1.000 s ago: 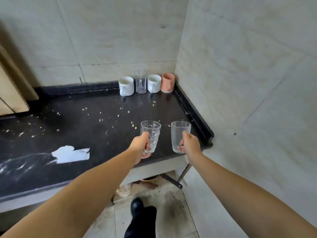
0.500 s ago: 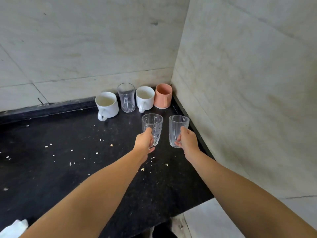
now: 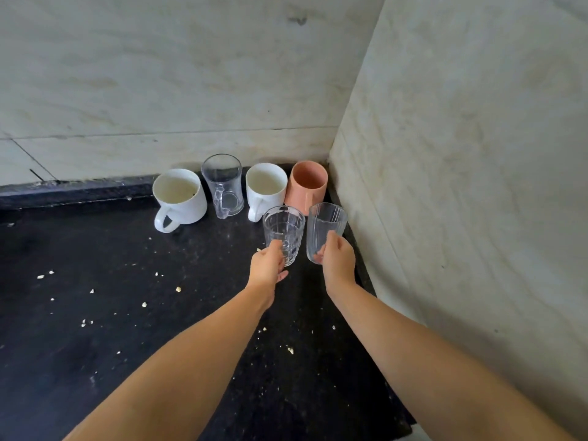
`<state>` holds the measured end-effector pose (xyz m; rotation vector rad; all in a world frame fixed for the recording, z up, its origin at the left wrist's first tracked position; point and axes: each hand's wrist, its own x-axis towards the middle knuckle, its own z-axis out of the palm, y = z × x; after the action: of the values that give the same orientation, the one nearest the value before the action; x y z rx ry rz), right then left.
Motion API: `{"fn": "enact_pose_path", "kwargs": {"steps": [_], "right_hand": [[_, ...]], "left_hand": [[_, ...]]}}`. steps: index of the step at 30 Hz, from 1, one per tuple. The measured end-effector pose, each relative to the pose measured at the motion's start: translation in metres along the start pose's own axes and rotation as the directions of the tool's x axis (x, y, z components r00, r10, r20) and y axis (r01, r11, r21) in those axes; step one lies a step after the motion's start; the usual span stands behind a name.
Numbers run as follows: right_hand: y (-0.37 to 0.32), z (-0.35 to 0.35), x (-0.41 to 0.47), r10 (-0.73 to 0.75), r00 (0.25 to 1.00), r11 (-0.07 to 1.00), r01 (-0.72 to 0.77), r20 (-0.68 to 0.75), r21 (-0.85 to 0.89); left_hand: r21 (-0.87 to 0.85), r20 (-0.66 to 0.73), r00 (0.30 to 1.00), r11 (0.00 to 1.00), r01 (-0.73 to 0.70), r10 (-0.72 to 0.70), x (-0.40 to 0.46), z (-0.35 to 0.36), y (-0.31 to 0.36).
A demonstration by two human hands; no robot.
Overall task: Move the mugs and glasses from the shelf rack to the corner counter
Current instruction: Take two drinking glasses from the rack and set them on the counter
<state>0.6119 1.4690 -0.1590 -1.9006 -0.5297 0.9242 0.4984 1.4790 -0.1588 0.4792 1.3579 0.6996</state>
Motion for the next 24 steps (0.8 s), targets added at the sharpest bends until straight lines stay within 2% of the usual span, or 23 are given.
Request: {"fn": "enact_pose_path", "kwargs": {"steps": [9,17,24], "right_hand": [[0.009,0.003,0.009,-0.048,0.998,0.999,0.048,0.032,0.007],[0.023,-0.004,-0.001,-0.063,0.987,0.985,0.086,0.15,-0.152],[0.015,-0.009,0.001,-0.022,0.989,0.962,0.06,0.145,-0.267]], "left_hand": [[0.024,-0.031,0.997,0.997,-0.068,0.068,0.015,0.006,-0.003],[0.069,-0.003,0.996,0.994,-0.09,0.09,0.019,0.0,-0.015],[0.29,0.05,0.995,0.952,-0.102,0.091,0.009,-0.015,-0.01]]}}
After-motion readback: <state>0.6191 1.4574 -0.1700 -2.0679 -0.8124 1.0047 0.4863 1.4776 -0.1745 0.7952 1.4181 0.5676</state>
